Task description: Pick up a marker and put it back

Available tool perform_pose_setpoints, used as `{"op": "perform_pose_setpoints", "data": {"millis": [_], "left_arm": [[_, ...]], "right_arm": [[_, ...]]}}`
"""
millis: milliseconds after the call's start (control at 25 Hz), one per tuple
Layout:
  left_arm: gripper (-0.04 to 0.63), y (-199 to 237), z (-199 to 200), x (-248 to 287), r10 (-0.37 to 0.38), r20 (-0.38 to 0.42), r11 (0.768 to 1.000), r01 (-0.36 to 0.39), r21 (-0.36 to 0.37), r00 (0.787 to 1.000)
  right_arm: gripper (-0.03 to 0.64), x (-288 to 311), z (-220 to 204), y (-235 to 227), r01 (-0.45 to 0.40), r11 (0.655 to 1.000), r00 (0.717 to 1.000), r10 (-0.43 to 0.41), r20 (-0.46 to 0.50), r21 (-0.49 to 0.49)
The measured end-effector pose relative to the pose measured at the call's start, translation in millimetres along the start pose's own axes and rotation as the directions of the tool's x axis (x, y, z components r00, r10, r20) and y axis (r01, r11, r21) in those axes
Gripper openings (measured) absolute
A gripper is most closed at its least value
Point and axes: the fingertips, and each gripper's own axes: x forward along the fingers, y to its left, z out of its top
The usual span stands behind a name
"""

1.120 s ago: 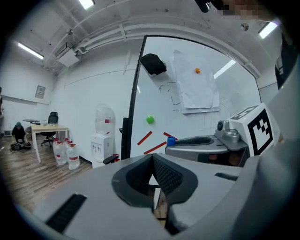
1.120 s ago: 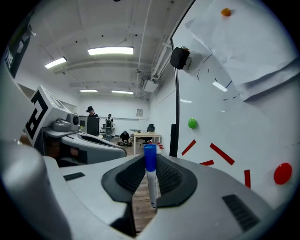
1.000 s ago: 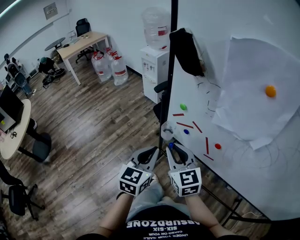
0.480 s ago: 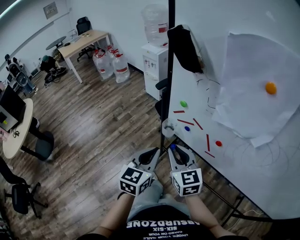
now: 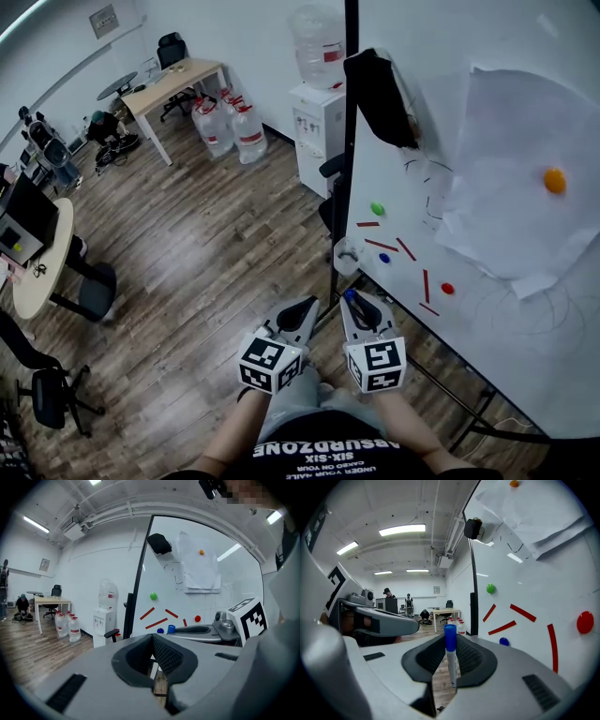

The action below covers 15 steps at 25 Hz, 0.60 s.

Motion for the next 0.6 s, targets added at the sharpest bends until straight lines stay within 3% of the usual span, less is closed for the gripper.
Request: {"op": "perform_pose_setpoints", "data": {"millis": [600], "left_arm": [[0.008, 13, 16, 12, -0.063, -0.002, 0.998, 0.063, 0.015, 0.998]], "right_arm": [[0.064, 13, 7, -3, 0.046, 0.999, 0.999, -0.046, -0.018, 0.003]]}}
